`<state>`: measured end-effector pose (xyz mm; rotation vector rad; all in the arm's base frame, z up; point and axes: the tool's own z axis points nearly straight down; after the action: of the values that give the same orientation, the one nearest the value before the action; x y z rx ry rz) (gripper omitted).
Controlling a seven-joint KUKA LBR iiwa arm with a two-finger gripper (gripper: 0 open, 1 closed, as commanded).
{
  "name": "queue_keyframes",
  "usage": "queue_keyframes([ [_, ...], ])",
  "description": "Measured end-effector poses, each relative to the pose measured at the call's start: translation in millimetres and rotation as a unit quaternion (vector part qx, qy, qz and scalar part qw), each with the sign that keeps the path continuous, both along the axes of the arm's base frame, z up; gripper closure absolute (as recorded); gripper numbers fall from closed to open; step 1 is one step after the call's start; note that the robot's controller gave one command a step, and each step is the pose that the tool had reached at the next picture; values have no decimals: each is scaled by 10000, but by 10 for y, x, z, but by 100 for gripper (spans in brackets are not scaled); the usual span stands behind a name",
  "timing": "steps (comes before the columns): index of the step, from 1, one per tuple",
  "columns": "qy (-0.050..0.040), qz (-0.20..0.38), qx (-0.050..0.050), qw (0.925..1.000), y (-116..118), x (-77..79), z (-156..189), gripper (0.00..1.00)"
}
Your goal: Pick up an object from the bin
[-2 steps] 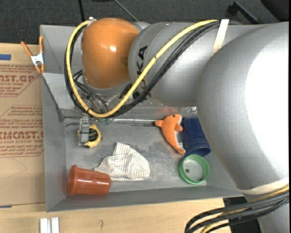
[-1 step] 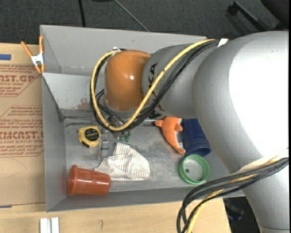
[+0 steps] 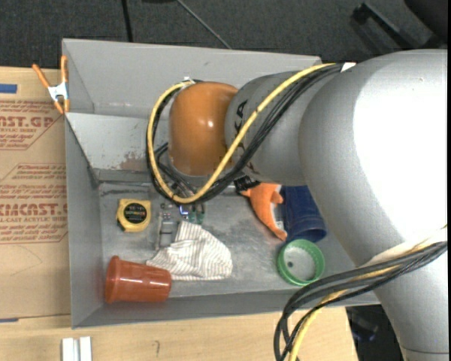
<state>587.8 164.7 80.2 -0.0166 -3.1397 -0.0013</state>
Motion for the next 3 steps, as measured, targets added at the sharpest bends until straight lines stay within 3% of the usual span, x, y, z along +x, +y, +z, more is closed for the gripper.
queue_keyframes([
  [1, -22, 721, 1, 9974, 147, 5, 179, 0],
  [2, -23, 896, 3, 9960, 459, 24, -114, 0],
  [3, -20, 518, 9, 9987, 356, 43, -102, 100],
])
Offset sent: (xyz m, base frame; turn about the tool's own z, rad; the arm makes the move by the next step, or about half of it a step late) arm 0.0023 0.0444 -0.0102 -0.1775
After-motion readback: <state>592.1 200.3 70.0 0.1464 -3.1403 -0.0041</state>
